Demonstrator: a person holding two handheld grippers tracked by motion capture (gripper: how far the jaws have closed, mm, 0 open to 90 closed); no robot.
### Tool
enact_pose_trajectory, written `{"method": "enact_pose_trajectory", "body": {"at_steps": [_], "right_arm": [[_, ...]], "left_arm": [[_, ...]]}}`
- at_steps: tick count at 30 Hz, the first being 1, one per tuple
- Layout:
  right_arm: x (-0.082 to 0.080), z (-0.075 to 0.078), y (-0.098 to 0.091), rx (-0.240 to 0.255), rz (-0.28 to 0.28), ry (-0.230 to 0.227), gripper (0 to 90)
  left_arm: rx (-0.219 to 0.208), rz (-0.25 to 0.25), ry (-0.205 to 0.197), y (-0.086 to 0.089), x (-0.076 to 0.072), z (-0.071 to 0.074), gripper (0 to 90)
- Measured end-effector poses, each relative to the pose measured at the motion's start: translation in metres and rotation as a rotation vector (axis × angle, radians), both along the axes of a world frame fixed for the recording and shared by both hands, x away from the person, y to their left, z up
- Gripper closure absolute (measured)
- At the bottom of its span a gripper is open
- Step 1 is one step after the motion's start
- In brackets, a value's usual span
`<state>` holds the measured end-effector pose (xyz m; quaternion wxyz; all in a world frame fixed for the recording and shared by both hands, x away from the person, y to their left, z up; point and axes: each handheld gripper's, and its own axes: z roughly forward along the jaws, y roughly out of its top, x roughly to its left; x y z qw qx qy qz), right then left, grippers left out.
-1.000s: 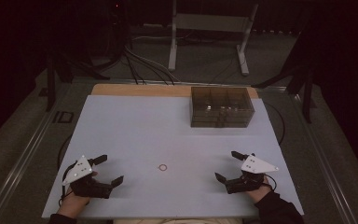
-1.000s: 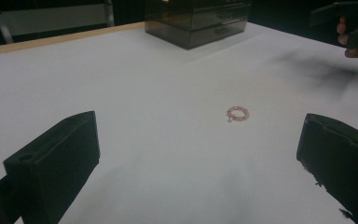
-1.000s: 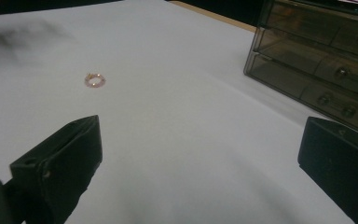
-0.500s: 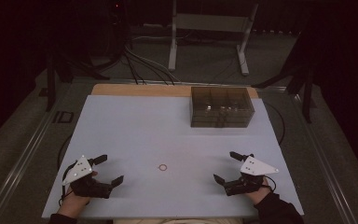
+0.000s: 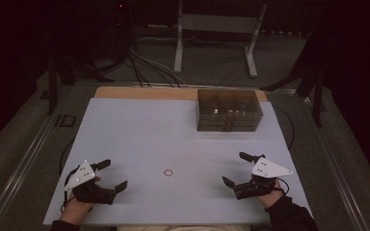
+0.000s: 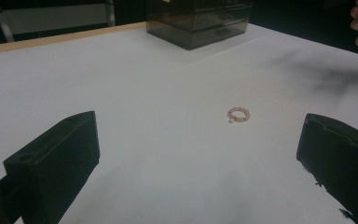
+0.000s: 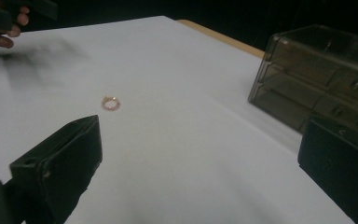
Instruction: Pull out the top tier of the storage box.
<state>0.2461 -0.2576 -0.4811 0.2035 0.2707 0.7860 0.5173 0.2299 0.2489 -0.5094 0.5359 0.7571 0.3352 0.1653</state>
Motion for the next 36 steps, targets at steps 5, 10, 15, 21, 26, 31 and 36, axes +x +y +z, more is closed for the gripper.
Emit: {"method": "enact_pose_trajectory", "body": {"at_steps": [5, 10, 15, 21, 26, 31, 36], "right_arm": [[0.002, 0.006, -0.002, -0.013, -0.017, -0.022, 0.0], [0.007, 0.014, -0.007, -0.020, -0.031, -0.046, 0.0], [0.013, 0.023, -0.007, -0.035, -0.024, -0.067, 0.0], [0.018, 0.028, -0.007, -0.049, -0.010, -0.079, 0.0], [0.023, 0.033, -0.006, -0.066, -0.002, -0.095, 0.0], [0.027, 0.036, -0.007, -0.068, -0.003, -0.111, 0.0], [0.032, 0.039, -0.009, -0.075, -0.008, -0.119, 0.0]], "left_arm": [[-0.002, 0.002, 0.004, 0.000, 0.000, 0.000, 0.0], [-0.003, 0.001, 0.006, 0.000, 0.000, 0.000, 0.0], [-0.001, -0.001, 0.005, 0.000, 0.000, 0.000, 0.0], [-0.002, -0.005, 0.009, 0.000, 0.001, -0.001, 0.0], [-0.001, -0.006, 0.008, -0.001, 0.000, 0.000, 0.0], [0.000, -0.006, 0.009, -0.001, 0.001, 0.000, 0.0], [0.002, -0.009, 0.010, -0.001, 0.001, -0.001, 0.0]]}}
